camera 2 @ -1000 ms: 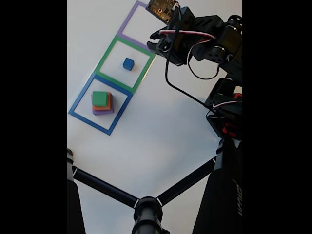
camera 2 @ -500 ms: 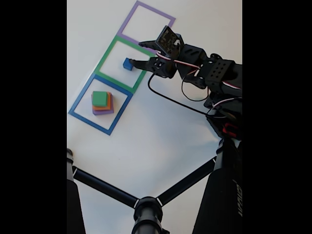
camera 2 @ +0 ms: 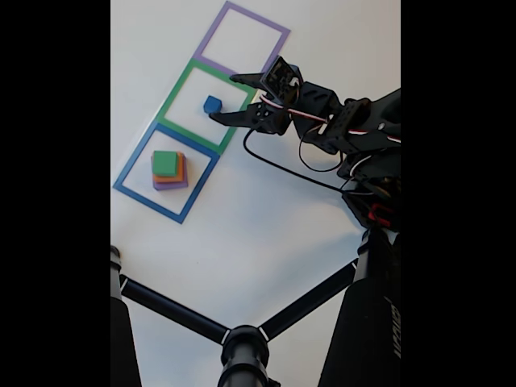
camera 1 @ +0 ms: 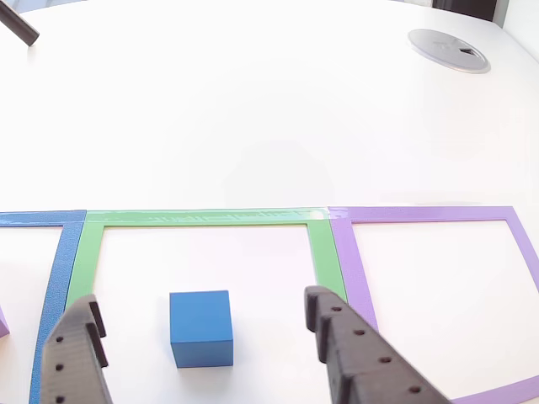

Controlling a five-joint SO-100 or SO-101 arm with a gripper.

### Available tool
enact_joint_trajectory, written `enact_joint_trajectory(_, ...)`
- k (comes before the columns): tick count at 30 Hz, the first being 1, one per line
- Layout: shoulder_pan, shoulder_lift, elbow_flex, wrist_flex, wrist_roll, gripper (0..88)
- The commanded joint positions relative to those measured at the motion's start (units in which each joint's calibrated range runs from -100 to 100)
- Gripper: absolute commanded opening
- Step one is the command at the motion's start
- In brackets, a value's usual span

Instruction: Tower of hanoi

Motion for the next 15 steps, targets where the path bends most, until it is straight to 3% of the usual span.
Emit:
enact_joint_trajectory(1,-0.1,5.4,-2.0,-6.7,0.5,27.8)
enact_joint_trajectory(15,-1.0,22.2,-9.3,-14.7,0.5,27.8)
